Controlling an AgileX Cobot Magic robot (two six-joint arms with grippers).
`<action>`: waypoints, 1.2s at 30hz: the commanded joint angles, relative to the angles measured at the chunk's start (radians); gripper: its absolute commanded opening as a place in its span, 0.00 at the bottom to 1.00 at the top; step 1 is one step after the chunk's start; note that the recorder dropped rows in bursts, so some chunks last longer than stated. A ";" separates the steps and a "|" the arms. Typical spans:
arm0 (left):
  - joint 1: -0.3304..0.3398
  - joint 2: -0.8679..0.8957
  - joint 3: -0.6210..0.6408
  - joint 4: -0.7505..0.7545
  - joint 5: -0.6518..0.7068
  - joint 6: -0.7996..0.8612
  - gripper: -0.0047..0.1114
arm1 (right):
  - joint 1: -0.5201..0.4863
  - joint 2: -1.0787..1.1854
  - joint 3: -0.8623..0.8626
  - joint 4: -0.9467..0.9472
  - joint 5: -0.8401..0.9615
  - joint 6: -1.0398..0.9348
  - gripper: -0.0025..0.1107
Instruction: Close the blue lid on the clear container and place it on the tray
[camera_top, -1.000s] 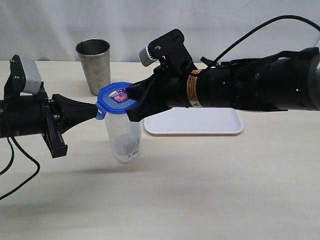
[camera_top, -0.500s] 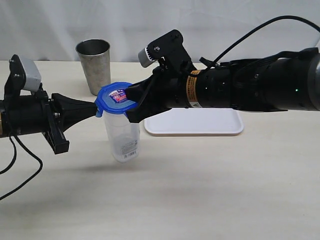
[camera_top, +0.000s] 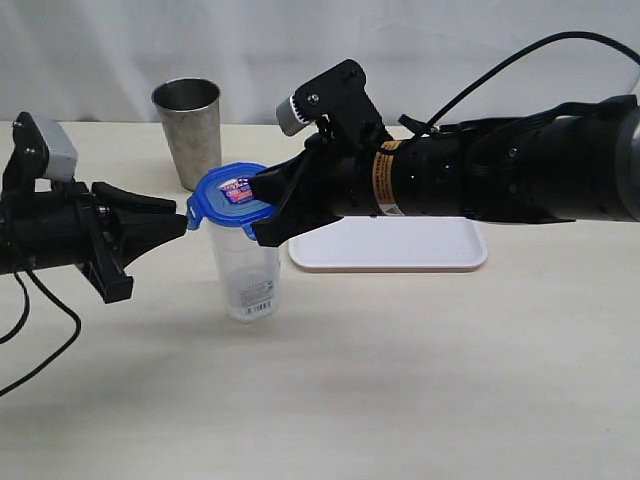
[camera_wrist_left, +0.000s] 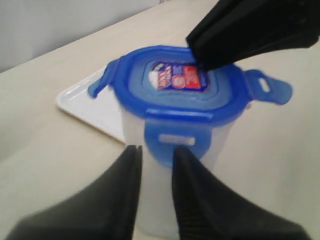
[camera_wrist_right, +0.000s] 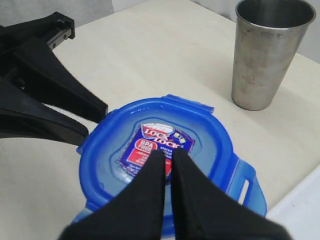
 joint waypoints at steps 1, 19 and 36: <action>0.079 0.001 0.002 0.060 -0.031 -0.052 0.49 | 0.001 0.014 0.004 -0.023 0.024 0.002 0.06; 0.028 0.214 0.002 -0.042 -0.044 0.166 0.63 | 0.001 0.014 0.004 -0.023 0.024 0.002 0.06; 0.017 0.214 0.002 -0.082 -0.012 0.178 0.95 | 0.001 0.014 0.004 -0.025 0.024 0.002 0.06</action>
